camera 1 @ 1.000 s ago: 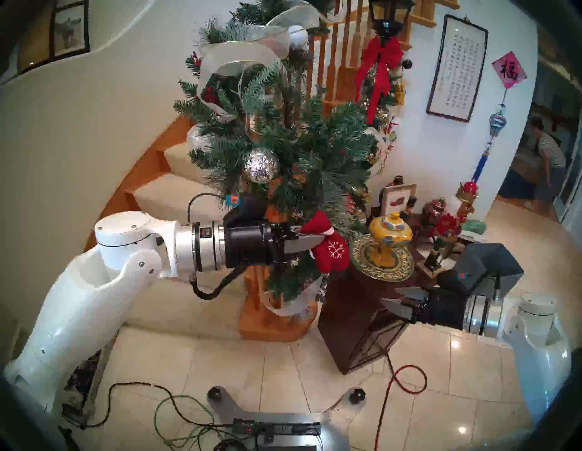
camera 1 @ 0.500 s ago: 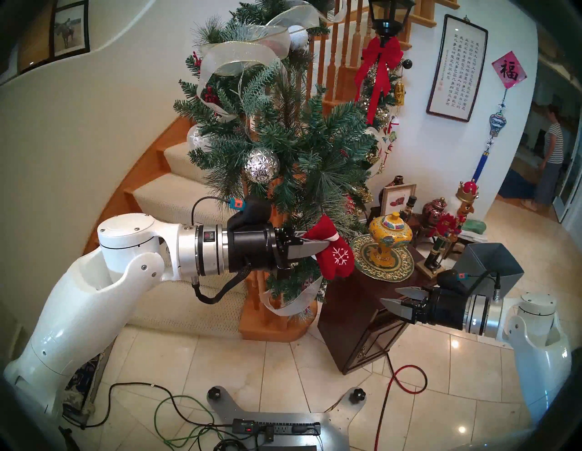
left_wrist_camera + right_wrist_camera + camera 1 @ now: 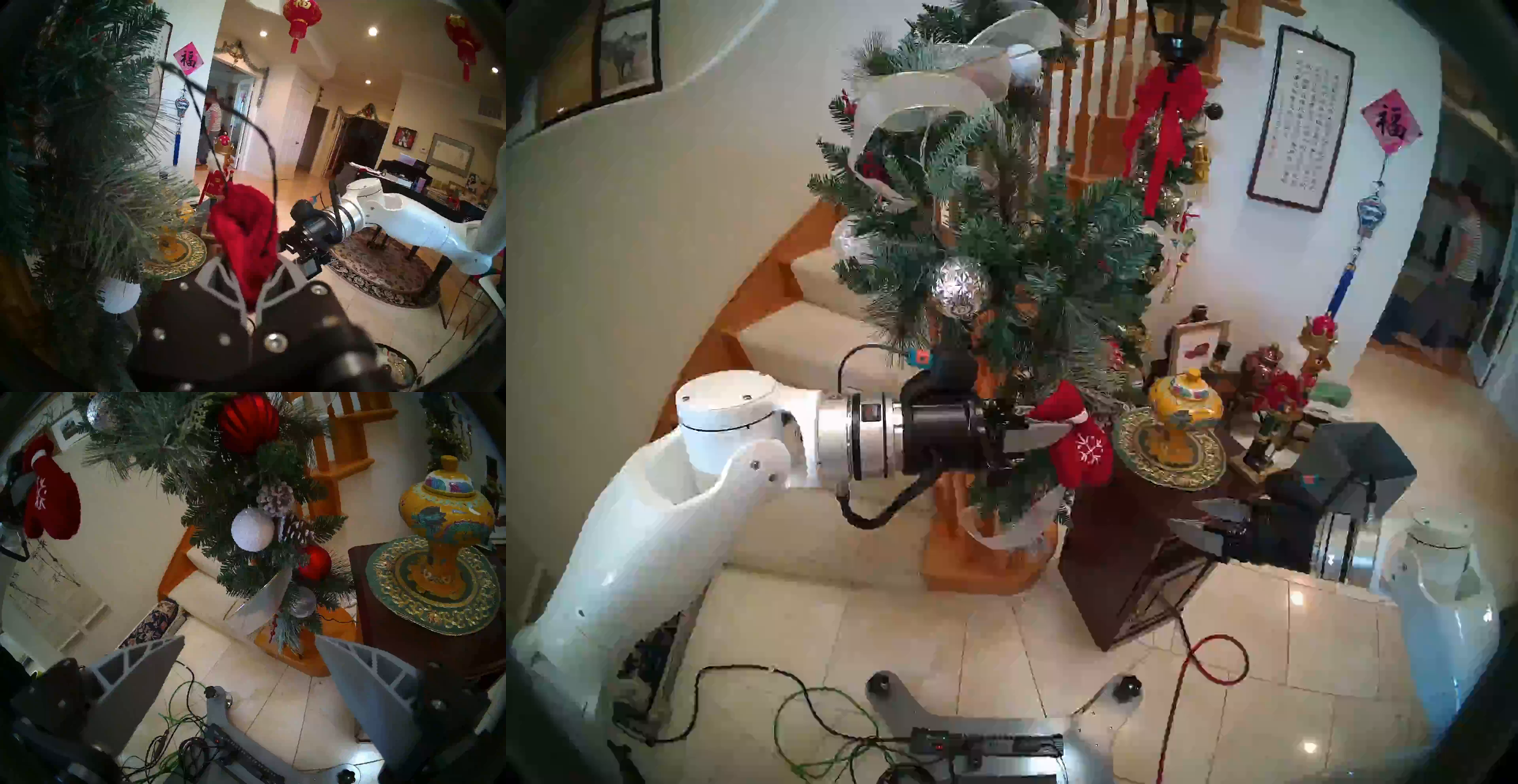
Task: Hang the ornament onto the Christmas-tree-style decoration
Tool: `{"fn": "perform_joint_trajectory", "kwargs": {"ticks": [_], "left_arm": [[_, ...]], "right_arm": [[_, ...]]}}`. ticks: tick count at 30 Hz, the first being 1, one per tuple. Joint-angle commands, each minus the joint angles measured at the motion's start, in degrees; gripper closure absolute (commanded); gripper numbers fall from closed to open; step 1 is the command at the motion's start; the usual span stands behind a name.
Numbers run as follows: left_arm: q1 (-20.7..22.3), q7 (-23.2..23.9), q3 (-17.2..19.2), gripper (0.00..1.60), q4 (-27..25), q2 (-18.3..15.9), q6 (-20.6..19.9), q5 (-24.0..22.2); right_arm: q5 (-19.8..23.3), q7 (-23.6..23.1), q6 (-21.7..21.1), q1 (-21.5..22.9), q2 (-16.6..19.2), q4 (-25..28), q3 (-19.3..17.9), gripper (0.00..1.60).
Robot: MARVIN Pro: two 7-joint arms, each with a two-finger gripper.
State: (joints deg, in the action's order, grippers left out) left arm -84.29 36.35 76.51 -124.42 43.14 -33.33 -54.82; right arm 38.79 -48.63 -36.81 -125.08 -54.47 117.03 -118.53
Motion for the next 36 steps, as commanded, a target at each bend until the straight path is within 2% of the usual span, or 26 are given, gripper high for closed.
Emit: {"fn": "perform_joint_trajectory", "kwargs": {"ticks": [1, 16, 26, 31, 36], "left_arm": [[0.6, 0.4, 0.2, 1.6, -0.3, 0.2, 0.5, 0.0], [0.6, 0.5, 0.3, 1.6, -0.3, 0.4, 0.3, 0.1], [0.5, 0.6, 0.4, 1.6, -0.3, 0.5, 0.3, 0.2], [0.5, 0.6, 0.4, 1.6, -0.3, 0.6, 0.2, 0.3], [0.5, 0.6, 0.4, 1.6, -0.3, 0.6, 0.2, 0.3]], "right_arm": [[0.3, 0.0, -0.4, 0.6, 0.3, 0.4, 0.0, 0.0], [1.8, -1.4, -5.1, 5.5, 4.4, 1.5, 5.4, 0.0], [1.9, -2.4, -6.5, 11.9, 7.4, 0.6, 11.4, 0.0], [3.5, -2.6, -6.9, 15.2, 8.3, -0.6, 14.5, 0.0], [4.0, -2.5, -7.3, 17.7, 9.6, -1.1, 16.2, 0.0]]}}
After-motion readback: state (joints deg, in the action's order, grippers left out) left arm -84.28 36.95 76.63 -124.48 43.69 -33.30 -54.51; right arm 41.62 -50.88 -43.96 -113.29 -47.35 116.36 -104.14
